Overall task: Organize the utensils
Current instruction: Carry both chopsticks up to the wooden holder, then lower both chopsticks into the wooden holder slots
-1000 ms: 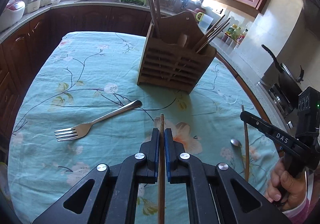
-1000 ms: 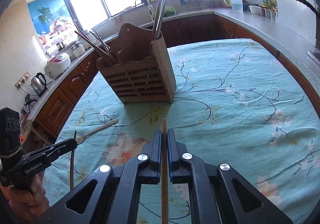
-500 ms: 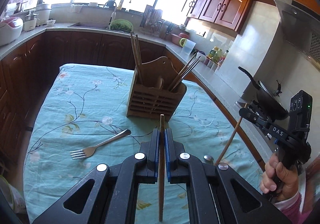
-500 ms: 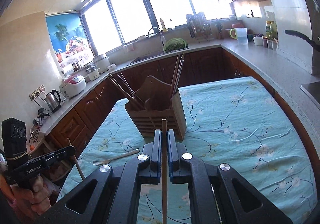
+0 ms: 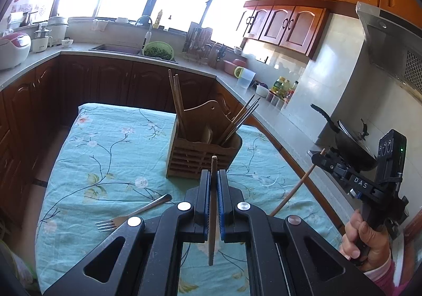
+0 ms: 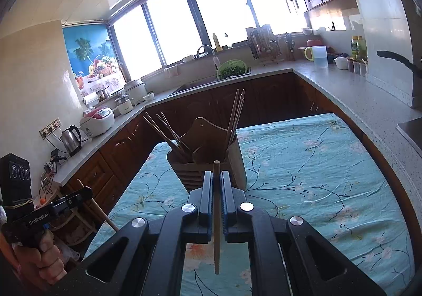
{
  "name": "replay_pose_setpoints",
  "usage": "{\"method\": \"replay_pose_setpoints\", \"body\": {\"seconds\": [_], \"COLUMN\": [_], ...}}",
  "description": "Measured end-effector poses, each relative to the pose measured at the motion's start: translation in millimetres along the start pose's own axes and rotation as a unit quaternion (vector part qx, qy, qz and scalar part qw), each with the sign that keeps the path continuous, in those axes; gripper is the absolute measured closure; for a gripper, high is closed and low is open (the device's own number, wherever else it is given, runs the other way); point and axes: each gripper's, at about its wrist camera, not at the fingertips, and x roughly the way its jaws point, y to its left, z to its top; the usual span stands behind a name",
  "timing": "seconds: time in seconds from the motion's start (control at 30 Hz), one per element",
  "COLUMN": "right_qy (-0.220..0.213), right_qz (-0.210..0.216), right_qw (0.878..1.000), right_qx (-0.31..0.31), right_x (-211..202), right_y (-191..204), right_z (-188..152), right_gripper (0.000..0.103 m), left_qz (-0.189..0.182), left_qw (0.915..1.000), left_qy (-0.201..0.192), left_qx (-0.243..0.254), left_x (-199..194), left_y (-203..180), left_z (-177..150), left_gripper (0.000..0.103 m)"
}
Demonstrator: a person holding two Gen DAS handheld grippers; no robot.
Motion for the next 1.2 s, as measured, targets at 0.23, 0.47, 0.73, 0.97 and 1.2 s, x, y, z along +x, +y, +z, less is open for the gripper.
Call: {"method": "replay_pose_setpoints", "body": {"seconds": [0.23,0.47,0.73,0.97,1.2], "right_qy": [-0.002,-0.008,-0.037,-0.085,-0.132], "right_qz": [0.002,0.004,0.004,0.01,0.001], "right_qw": [1.0,1.0,0.999,0.996,0.991], "right_qx": [0.0,0.0,-0.005,-0.007,-0.007], "right_x": [1,2,3,9,29], "right_y": [0,0,4,10,13], "right_z": [1,6,27,74,122], "right_gripper": [0.098,0.098,0.098,0.098,0.098], "left_qz": [0.003,0.008,0.007,0.012,0.027], "left_qw": [1.0,0.9998,0.9981,0.9924,0.9846], "left_qy": [-0.008,-0.019,-0.061,-0.122,-0.173], "left_qx": [-0.001,-0.001,0.004,0.009,0.006], "left_x": [5,9,8,10,43], "left_y": [0,5,9,9,10], "left_z": [6,12,33,75,116], "left_gripper": [0.1,0.1,0.1,0.1,0.1]}}
